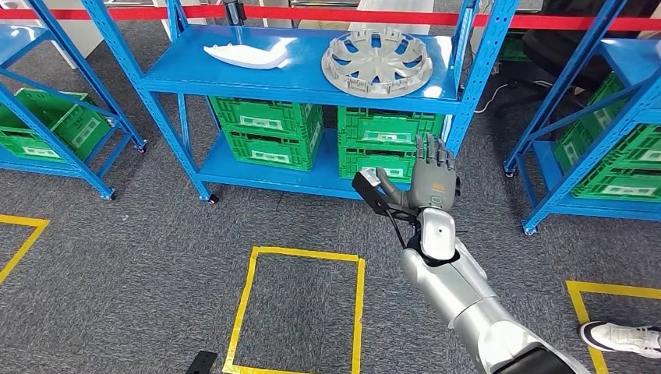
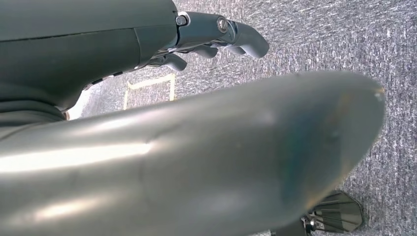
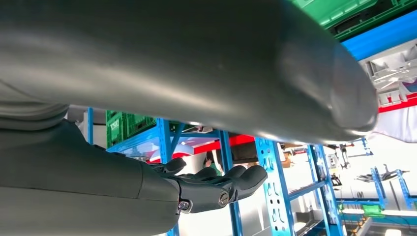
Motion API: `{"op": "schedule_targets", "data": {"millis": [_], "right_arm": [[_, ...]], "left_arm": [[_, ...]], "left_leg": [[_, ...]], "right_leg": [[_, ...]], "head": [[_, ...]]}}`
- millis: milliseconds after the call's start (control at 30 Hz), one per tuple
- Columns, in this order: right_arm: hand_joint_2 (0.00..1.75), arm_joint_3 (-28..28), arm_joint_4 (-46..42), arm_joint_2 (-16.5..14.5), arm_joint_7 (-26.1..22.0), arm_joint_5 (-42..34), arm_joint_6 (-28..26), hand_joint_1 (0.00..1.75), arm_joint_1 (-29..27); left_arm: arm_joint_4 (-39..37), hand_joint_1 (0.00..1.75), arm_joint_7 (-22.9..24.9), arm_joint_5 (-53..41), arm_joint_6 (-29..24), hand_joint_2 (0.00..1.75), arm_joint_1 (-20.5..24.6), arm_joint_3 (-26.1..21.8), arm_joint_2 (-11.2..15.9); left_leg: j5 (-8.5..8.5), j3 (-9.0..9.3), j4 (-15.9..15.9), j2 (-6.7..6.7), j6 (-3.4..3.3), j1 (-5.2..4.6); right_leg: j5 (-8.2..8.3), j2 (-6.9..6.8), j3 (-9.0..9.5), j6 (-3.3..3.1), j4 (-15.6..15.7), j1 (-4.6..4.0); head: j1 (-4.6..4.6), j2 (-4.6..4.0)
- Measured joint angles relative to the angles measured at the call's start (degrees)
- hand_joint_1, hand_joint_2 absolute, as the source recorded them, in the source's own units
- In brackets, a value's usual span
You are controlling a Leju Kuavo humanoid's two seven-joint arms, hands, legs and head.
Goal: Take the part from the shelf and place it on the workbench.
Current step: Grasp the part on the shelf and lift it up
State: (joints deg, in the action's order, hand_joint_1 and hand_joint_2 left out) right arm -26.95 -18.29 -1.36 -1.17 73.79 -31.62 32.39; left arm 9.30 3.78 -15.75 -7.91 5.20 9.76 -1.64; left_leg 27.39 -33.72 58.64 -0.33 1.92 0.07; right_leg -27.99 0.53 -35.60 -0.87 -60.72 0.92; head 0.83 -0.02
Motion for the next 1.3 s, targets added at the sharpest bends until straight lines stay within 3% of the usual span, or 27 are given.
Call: {"op": "schedule_targets", "data": {"millis": [533,733,867,933,1033,1067,1100,1200,1233,1300], "right_arm": [[0.0,0.0,0.0,-0.5,-1.3,-0.4,-0.2,0.0,0.5],[0.0,0.0,0.0,-0.8,-2.1,-0.9,-1.2,0.0,0.5],[0.0,0.0,0.0,-0.9,-2.6,-1.0,-1.4,0.0,0.5],[0.0,0.0,0.0,-0.9,-2.7,-1.0,-1.4,0.0,0.6],[0.0,0.0,0.0,-0.9,-2.8,-1.1,-1.3,0.0,0.4],[0.0,0.0,0.1,-0.8,-2.8,-1.1,-1.3,0.0,0.3],[0.0,0.0,0.1,-0.8,-2.8,-1.1,-1.2,0.0,0.2],[0.0,0.0,0.2,-0.8,-2.9,-1.1,-1.2,0.0,0.4],[0.0,0.0,0.2,-0.9,-2.9,-1.1,-1.2,0.0,0.5],[0.0,0.0,0.2,-0.9,-2.9,-1.1,-1.2,0.0,0.4]], "left_arm": [[0.0,0.0,0.3,0.5,0.0,0.0,-0.3,-0.7,0.0],[0.0,0.0,-0.6,0.5,0.1,0.0,-0.6,-0.8,0.0],[0.0,0.0,-1.1,0.6,0.1,0.0,-0.7,-0.8,-0.1],[0.0,0.0,-1.2,0.7,0.1,0.0,-0.8,-0.9,-0.2],[0.1,0.0,-1.3,0.7,0.1,0.0,-0.9,-1.2,-0.2],[0.1,0.0,-1.3,0.7,0.1,0.0,-1.0,-1.3,-0.2],[0.1,0.0,-1.3,0.7,0.1,0.0,-1.1,-1.3,-0.3],[0.1,0.0,-1.2,0.7,0.1,0.0,-1.2,-1.4,-0.5],[0.1,0.0,-1.2,0.7,0.1,0.0,-1.1,-1.4,-0.4],[0.0,0.0,-1.2,0.6,0.0,0.0,-1.1,-1.5,-0.4]], "left_leg": [[0.02,0.0,0.0,-0.02,-0.04,0.0],[0.27,-0.21,0.5,-0.04,-0.71,-0.21],[-0.23,0.22,-0.6,0.08,-1.68,-0.21],[-0.86,0.93,-1.9,0.32,-2.37,0.09],[-0.85,1.1,-2.1,0.44,-2.78,0.17],[-0.69,1.09,-1.9,0.4,-2.73,0.2],[-0.46,1.09,-1.6,0.34,-2.56,0.28],[0.8,0.91,0.1,0.21,-1.45,0.56],[1.24,0.76,0.6,0.17,-1.04,0.52],[1.63,0.58,1.0,0.12,-0.43,0.37]], "right_leg": [[0.01,-0.02,0.04,0.02,0.1,0.0],[0.19,-0.02,0.05,0.5,0.2,0.28],[0.34,-0.07,0.24,1.34,0.6,0.32],[-1.28,-0.2,-0.85,1.57,-1.9,0.15],[-5.94,-0.27,-5.87,1.72,-12.2,0.13],[-6.21,-0.28,-6.94,1.84,-14.1,0.18],[-5.35,-0.29,-6.93,1.95,-13.9,0.26],[-0.66,-0.3,-2.37,2.13,-4.4,0.51],[-0.12,-0.21,-1.23,1.86,-2.1,0.49],[-0.46,0.01,-0.78,0.98,-1.1,0.25]], "head": [[0.0,0.0],[0.01,0.0],[-0.02,0.0],[-0.16,0.0],[-0.32,0.01],[-0.35,0.01],[-0.38,0.0],[-0.53,0.0],[-0.56,0.0],[-0.49,0.0]]}}
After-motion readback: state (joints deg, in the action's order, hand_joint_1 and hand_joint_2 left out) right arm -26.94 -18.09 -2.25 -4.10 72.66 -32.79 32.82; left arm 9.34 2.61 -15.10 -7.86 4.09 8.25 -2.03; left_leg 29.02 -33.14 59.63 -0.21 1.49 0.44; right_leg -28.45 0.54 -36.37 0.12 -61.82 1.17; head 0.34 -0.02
